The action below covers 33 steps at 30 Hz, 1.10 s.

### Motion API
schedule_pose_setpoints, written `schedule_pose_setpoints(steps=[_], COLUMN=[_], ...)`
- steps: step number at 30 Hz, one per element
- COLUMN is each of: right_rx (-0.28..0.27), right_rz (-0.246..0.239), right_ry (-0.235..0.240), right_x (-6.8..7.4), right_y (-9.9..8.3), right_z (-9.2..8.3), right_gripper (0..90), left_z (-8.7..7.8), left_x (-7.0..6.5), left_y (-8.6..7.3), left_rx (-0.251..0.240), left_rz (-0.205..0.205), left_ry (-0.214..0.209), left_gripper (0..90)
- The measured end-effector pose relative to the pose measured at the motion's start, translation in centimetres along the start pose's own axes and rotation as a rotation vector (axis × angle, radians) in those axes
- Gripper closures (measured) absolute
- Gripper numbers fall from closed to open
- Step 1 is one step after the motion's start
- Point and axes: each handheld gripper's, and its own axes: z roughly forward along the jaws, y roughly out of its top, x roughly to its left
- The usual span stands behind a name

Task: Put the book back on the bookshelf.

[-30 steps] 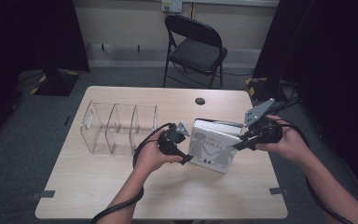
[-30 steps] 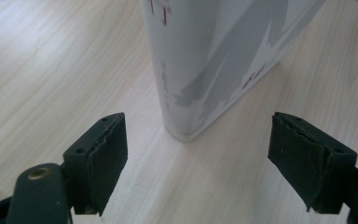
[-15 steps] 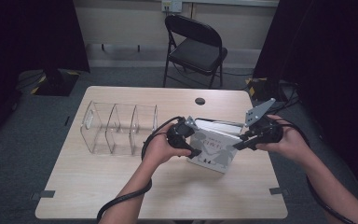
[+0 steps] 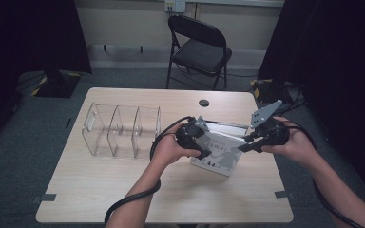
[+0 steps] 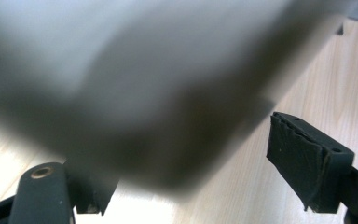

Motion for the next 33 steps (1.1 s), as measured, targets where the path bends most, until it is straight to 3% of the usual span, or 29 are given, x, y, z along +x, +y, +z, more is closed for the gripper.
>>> schedule_pose_setpoints(steps=[3, 5, 8, 9, 16, 17, 26, 33], right_rx=[0.001, -0.003, -0.005, -0.014, -0.02, -0.016, -0.024, -0.048], right_rz=[0.003, 0.009, 0.018, 0.025, 0.034, 0.032, 0.039, 0.052], right_ry=[-0.011, -0.015, -0.018, -0.017, -0.036, -0.038, -0.045, -0.049], right_x=[0.0, -0.2, -0.3, -0.6, -0.7, -0.7, -0.8, -0.6], right_y=[-0.2, -0.4, -0.7, -1.0, -1.3, -1.2, -1.3, -1.5], right_z=[-0.1, -0.2, -0.4, -0.5, -0.4, -0.4, -0.2, 0.0], right_gripper=[69.8, 69.7, 69.7, 69.7, 69.3, 69.0, 66.6, 59.5], left_z=[-0.4, -0.8, -1.1, -1.3, -2.0, -2.0, -2.6, -2.7], left_x=[-0.2, -0.8, -1.3, -1.7, -1.9, -2.1, -2.9, -3.4], left_y=[0.1, 0.2, 0.4, 0.7, 2.0, 2.2, 2.9, 3.3], left_rx=[0.018, 0.025, 0.018, 0.022, 0.03, 0.06, 0.145, 0.183], left_rz=[0.007, 0.034, 0.019, 0.037, 0.023, 0.037, 0.073, 0.045], left_ry=[0.002, 0.003, -0.015, -0.022, -0.035, -0.034, -0.068, -0.05], left_gripper=[29.7, 32.6, 33.8, 33.9, 41.5, 42.3, 51.0, 52.0])
